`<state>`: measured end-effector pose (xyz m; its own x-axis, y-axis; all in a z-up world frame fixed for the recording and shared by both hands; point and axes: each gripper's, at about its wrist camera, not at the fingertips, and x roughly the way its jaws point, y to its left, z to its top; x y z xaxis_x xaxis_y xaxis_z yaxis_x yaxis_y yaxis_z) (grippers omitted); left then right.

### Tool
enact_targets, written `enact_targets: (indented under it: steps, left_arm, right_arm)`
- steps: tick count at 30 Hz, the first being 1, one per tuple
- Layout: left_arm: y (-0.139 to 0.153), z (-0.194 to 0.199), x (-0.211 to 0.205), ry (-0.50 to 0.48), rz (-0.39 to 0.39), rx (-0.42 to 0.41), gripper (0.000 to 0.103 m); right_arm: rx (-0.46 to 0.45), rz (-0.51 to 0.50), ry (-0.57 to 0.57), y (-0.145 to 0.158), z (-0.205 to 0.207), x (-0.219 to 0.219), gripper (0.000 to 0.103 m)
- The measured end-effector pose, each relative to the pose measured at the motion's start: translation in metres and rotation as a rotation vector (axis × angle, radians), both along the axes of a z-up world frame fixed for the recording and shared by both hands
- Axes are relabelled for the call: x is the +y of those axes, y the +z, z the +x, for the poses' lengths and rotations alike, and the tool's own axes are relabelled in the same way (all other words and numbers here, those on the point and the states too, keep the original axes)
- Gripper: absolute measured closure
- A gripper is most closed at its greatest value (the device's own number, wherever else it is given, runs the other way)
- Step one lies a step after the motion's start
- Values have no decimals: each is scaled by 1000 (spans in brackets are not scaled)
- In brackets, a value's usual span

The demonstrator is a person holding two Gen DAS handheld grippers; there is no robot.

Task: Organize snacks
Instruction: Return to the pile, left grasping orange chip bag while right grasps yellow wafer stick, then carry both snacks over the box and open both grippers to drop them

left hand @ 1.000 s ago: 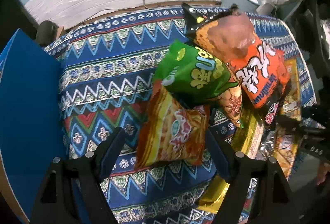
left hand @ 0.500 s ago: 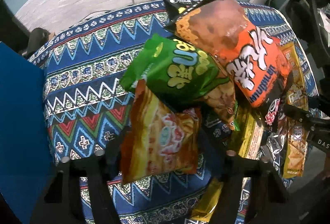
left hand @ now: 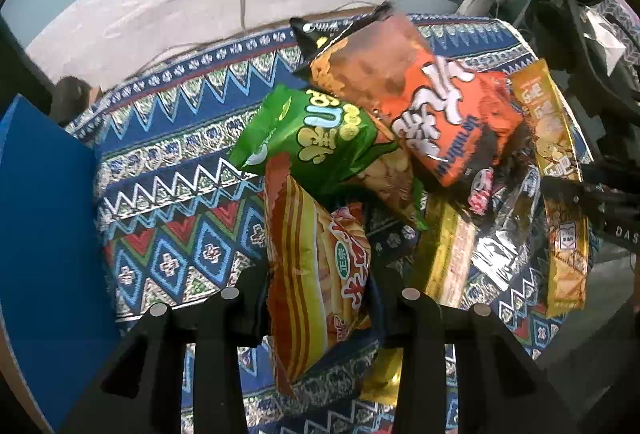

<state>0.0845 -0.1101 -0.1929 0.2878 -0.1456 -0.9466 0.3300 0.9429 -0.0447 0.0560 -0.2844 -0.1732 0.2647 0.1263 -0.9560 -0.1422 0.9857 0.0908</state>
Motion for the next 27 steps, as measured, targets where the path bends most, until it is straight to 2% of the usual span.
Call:
enact_targets:
  steps: [5, 19, 27]
  left_arm:
    - [14, -13, -2, -20, 47, -37, 64]
    - [57, -42, 6, -20, 74, -147, 64]
    - [82, -51, 13, -17, 113, -237, 64]
  right_arm:
    - [-29, -4, 7, 14, -7, -1, 76]
    - [-141, -33, 65, 50, -26, 15, 77]
    - [-199, -30, 97, 74, -28, 27, 77]
